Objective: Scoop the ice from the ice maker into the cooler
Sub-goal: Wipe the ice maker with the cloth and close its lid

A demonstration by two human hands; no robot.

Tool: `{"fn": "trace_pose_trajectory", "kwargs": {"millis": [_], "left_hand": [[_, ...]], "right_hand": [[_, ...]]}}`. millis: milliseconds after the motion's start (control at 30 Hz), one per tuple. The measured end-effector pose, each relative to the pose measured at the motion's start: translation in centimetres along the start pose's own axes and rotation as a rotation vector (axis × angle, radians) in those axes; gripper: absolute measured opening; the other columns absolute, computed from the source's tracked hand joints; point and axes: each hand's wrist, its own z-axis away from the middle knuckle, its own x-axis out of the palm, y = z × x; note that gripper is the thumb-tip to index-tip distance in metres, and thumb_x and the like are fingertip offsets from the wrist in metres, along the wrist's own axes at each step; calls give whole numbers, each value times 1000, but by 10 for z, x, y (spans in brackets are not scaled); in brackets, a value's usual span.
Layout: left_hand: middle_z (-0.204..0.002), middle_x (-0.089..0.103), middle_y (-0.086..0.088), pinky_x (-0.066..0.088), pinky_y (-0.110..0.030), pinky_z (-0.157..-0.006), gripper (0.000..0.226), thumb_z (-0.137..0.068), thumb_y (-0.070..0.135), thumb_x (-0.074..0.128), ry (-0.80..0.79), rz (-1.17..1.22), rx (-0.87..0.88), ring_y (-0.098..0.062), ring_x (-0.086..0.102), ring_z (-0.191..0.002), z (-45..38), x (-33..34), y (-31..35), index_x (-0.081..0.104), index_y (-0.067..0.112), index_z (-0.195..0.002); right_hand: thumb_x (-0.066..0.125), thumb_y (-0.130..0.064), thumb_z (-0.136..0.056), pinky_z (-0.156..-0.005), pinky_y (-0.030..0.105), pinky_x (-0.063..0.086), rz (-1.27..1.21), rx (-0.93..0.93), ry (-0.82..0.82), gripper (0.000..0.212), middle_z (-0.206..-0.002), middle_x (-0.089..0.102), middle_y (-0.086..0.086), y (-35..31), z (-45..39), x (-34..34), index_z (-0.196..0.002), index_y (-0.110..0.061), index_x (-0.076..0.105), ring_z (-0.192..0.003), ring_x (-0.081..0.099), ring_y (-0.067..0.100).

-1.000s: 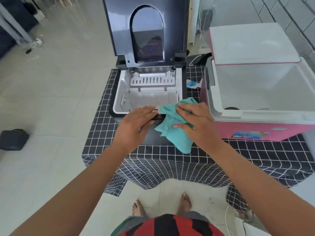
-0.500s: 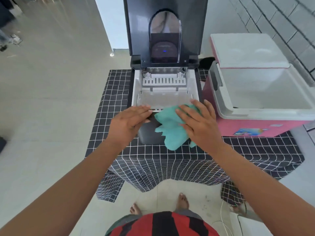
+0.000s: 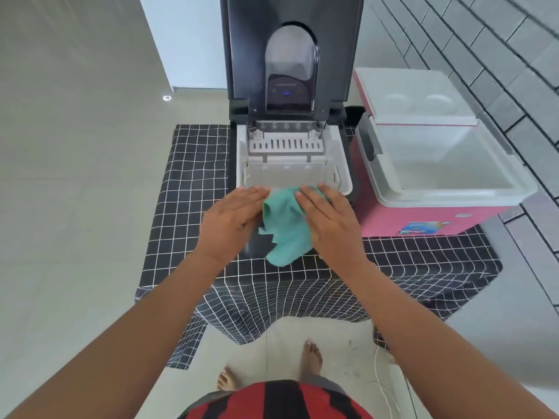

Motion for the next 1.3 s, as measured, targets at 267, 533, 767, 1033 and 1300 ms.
{"fn": "trace_pose_trajectory", "kwargs": {"millis": [267,533,767,1033,1300], "left_hand": [[-114,72,-8,47,-45,-104,26,-82,-3,75,16,94,-147,-23,69,-108,1,0,10,76,5,-106],[-126,65,-4,38,-44,-111,35,-96,16,57,-63,522,-387,-8,59,-120,2,-22,19,60,7,-130],[-112,71,-5,36,-57,-109,37,-79,38,80,-37,-64,-243,-22,68,-101,-7,12,32,76,15,-108],[-121,67,-17,33,-64,-109,22,-78,2,78,150,-188,-176,-38,58,-121,-9,27,44,77,6,-100],[-141,53,-17,23,-55,-118,49,-89,16,70,-15,-146,-82,-33,44,-137,-6,68,85,58,0,-133]], "right_hand": [[61,-2,-88,-104,51,37,-117,183,93,36,-129,61,4,12,9,-9,-124,-9,63,-125,47,32],[60,2,-84,-101,49,41,-235,84,0,39,-126,63,4,-36,-22,-4,-121,-9,65,-121,53,31],[46,6,-78,-116,35,25,-442,-22,-185,55,-145,38,12,27,-10,-31,-133,-2,49,-142,26,21],[63,-26,-90,-92,42,47,-319,-60,38,33,-98,66,7,78,-3,-35,-113,-3,68,-102,58,26],[67,-17,-87,-110,41,35,-550,90,81,23,-117,67,11,79,-1,-24,-107,-5,72,-123,52,13]]}}
